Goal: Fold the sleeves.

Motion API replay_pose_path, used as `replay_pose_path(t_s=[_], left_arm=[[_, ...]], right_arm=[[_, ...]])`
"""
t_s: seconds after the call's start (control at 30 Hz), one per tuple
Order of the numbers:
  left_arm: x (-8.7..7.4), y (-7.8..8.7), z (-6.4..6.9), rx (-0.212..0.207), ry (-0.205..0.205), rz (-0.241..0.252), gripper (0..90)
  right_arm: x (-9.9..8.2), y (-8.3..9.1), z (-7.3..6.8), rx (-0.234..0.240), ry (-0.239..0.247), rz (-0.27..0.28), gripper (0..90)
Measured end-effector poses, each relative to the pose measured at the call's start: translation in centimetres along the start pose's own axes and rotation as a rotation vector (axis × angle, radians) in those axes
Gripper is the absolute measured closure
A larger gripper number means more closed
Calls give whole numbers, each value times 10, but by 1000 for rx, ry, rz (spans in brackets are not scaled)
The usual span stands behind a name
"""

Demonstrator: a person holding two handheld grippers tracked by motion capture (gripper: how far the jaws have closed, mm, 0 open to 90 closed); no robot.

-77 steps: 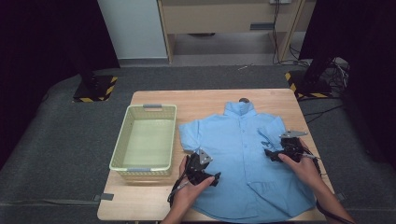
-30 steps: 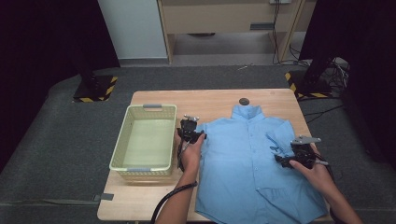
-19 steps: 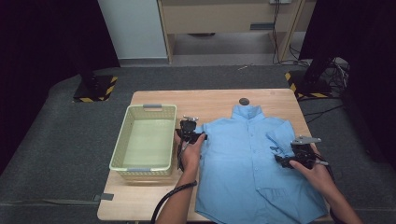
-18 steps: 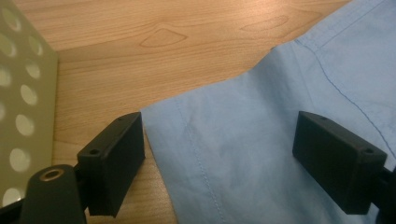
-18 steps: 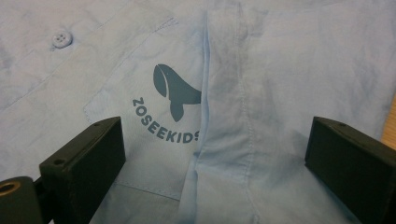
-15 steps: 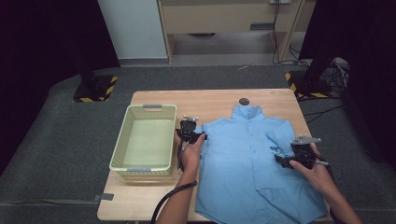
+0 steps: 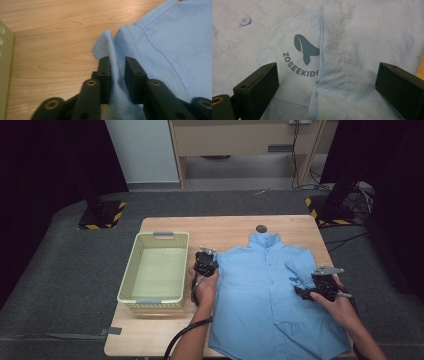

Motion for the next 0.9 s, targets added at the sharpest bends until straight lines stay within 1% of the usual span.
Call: replay_pose_path(t_s=[0.03, 0.1, 0.13, 0.17, 0.2, 0.27, 0.33, 0.6, 0.77, 0.83, 0.9], left_arm=[[0, 0, -2, -7, 7, -3, 799], [-2, 1, -5, -27, 34, -9, 866], [-2, 1, -6, -28, 42, -11, 880], [-2, 1, -7, -23, 54, -12, 884], [-3, 1, -8, -21, 54, -10, 887], [-3, 1, -8, -10, 43, -6, 889], [-2, 3, -7, -10, 62, 0, 889], [13, 18, -5, -12, 65, 64, 890], [19, 24, -10, -10, 77, 79, 890], [21, 27, -13, -2, 70, 86, 890], [23, 30, -15, -4, 71, 92, 889]], right_arm=[[0, 0, 0, 0, -1, 0, 49], [0, 0, 0, 0, -1, 0, 49], [0, 0, 0, 0, -1, 0, 49], [0, 0, 0, 0, -1, 0, 49], [0, 0, 0, 0, 0, 0, 49], [0, 0, 0, 0, -2, 0, 49], [0, 0, 0, -1, -2, 0, 49], [0, 0, 0, -1, -2, 0, 49], [0, 0, -1, -5, -5, 1, 49], [0, 0, -1, -6, -7, 1, 50], [0, 0, -2, -8, -8, 2, 49]])
Point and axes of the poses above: each handheld gripper's, and its own axes: y roughly backward along the jaws, x roughly out of its top, z roughly to its right, the point moved 6 cm from there along -y, roughly forward along the jaws, and after that the axes turned 15 degrees about x, right-handed, at the moved point
